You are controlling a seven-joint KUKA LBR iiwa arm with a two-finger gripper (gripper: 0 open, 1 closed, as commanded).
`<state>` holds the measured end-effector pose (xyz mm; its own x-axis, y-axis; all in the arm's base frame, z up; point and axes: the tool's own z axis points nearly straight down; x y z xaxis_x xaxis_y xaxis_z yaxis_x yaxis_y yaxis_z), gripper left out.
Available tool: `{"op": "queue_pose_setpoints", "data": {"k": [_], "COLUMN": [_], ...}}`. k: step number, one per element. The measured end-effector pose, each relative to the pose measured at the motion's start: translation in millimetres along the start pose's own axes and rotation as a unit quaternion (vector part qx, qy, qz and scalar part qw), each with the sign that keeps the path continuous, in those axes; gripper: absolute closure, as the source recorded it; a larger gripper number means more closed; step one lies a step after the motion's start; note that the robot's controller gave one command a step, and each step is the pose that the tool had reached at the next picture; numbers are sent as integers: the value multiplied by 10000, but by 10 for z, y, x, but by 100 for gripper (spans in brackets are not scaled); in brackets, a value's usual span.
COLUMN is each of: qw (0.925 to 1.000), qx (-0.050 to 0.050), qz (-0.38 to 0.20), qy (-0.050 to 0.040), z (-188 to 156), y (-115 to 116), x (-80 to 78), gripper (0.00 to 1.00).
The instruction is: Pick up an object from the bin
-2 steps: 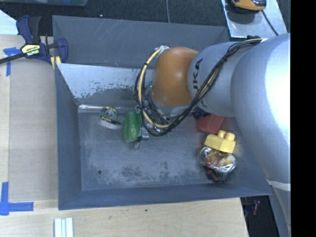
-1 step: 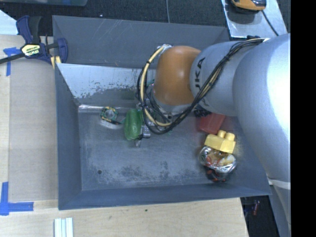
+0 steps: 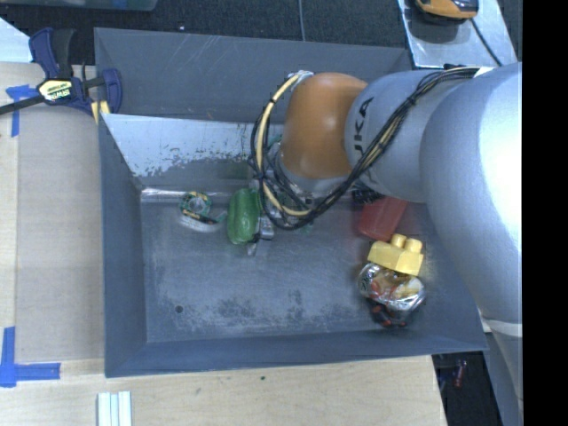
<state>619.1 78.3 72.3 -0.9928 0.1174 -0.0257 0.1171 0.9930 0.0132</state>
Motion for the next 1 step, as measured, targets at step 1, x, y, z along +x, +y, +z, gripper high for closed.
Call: {"op": "queue_pose_setpoints", "data": {"k": [1], "qw": [9999], "qx": [-5], "qz": [99], "qy": [-35], "z": [-4], "y": [-2], "x": [30], "gripper": [0]}}
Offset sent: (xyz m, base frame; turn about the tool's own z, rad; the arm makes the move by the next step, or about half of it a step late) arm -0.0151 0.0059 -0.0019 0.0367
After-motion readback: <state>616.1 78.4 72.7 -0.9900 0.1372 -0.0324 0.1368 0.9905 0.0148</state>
